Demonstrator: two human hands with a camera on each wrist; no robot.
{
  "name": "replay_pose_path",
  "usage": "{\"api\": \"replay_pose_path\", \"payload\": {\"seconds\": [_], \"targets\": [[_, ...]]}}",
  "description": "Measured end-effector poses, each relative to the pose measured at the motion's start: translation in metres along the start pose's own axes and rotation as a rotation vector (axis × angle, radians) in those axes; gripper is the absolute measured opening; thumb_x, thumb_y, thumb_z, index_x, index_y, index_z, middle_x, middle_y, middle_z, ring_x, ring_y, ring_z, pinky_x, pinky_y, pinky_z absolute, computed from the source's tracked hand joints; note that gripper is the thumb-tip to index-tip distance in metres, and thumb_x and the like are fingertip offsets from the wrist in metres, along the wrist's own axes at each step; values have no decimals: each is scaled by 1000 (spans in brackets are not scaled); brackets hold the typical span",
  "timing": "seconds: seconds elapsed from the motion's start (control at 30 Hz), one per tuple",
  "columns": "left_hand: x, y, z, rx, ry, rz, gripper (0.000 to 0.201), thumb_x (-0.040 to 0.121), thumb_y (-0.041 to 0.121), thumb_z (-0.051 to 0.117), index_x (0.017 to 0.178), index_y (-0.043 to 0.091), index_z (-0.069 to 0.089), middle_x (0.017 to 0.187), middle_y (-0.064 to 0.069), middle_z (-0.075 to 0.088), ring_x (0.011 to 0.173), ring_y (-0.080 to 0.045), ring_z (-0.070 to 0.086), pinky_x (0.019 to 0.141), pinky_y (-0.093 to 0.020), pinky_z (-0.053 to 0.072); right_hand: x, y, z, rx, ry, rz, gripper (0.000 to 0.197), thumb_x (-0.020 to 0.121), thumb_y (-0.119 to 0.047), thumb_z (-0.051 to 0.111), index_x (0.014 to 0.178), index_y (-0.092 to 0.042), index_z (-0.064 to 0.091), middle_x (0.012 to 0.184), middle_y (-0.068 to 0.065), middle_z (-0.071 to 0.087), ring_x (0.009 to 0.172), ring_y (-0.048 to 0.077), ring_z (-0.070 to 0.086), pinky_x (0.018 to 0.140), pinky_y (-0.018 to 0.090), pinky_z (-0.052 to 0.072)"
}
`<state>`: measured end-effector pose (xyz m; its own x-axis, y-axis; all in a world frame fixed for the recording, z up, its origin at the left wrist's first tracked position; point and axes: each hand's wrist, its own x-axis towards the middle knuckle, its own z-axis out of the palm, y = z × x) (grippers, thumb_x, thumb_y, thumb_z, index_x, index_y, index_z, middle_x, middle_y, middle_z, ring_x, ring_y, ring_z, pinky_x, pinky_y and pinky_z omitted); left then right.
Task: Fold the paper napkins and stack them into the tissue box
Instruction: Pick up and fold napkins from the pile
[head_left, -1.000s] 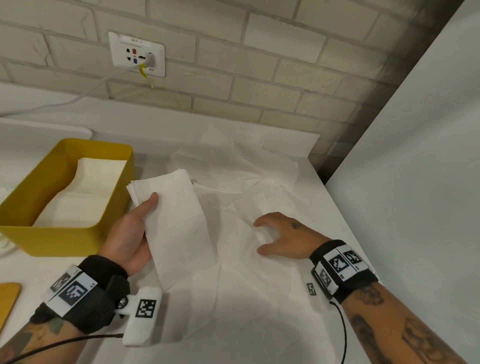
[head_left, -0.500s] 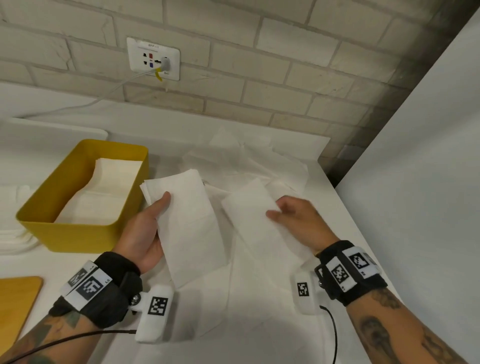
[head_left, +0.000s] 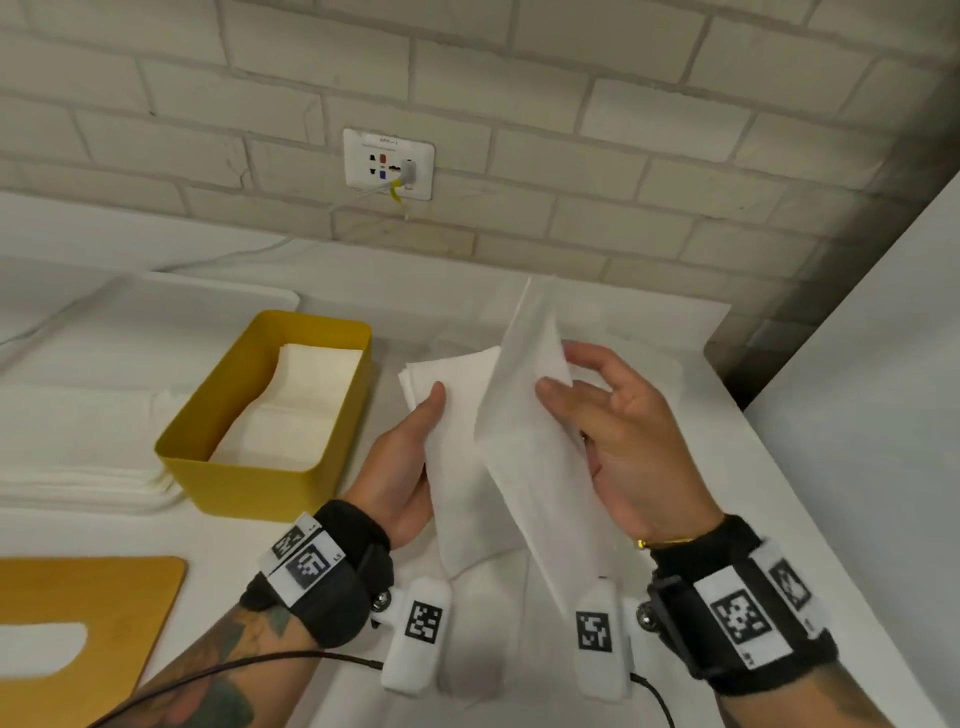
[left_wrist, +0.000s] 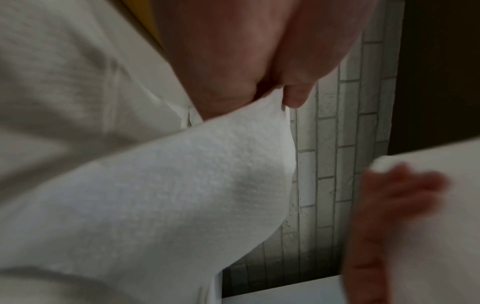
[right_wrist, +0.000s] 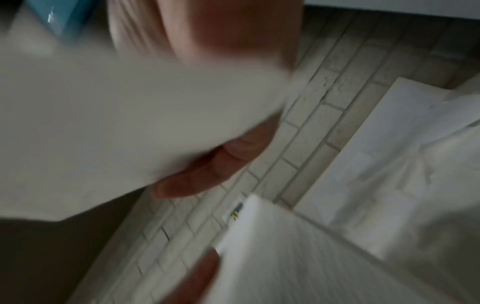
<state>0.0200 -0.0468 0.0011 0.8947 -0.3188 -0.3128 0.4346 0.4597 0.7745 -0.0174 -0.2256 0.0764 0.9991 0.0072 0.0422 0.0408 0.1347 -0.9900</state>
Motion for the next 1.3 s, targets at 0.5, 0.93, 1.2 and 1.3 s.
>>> {"api": "replay_pose_path", "payload": {"seconds": [0.5, 0.93, 1.2, 1.3], "targets": [[3, -7, 2, 15, -58, 32, 72, 99, 70, 33, 146, 19, 54, 138, -13, 65, 130, -32, 61, 114, -53, 41, 6, 53, 7, -275, 219, 158, 21, 91, -17, 74, 109, -18, 62, 87, -1, 79, 77, 13, 75, 61, 20, 53], [1, -2, -5, -32, 67, 104, 27, 102, 28, 56, 122, 16, 68, 117, -7, 76, 103, -21, 75, 89, -43, 54, -49, 70, -47, -377, -40, 417, 33, 84, 0, 78, 110, -4, 59, 82, 13, 73, 73, 26, 73, 70, 33, 61], [3, -12, 6, -68, 60, -10, 33, 101, 30, 56, 123, 13, 74, 121, -7, 75, 106, -21, 74, 79, -37, 63, -17, 45, -183, -903, 242, 408, 8, 89, -28, 76, 94, -26, 70, 103, -1, 71, 103, 18, 66, 89, 35, 58], [-3, -17, 21, -47, 46, -44, 33, 99, 28, 57, 126, 11, 66, 118, -8, 76, 102, -22, 75, 80, -38, 62, 1, 53, -218, -1112, 213, 495, 24, 91, -33, 72, 113, -30, 63, 126, -5, 60, 127, 18, 50, 106, 32, 42]]}}
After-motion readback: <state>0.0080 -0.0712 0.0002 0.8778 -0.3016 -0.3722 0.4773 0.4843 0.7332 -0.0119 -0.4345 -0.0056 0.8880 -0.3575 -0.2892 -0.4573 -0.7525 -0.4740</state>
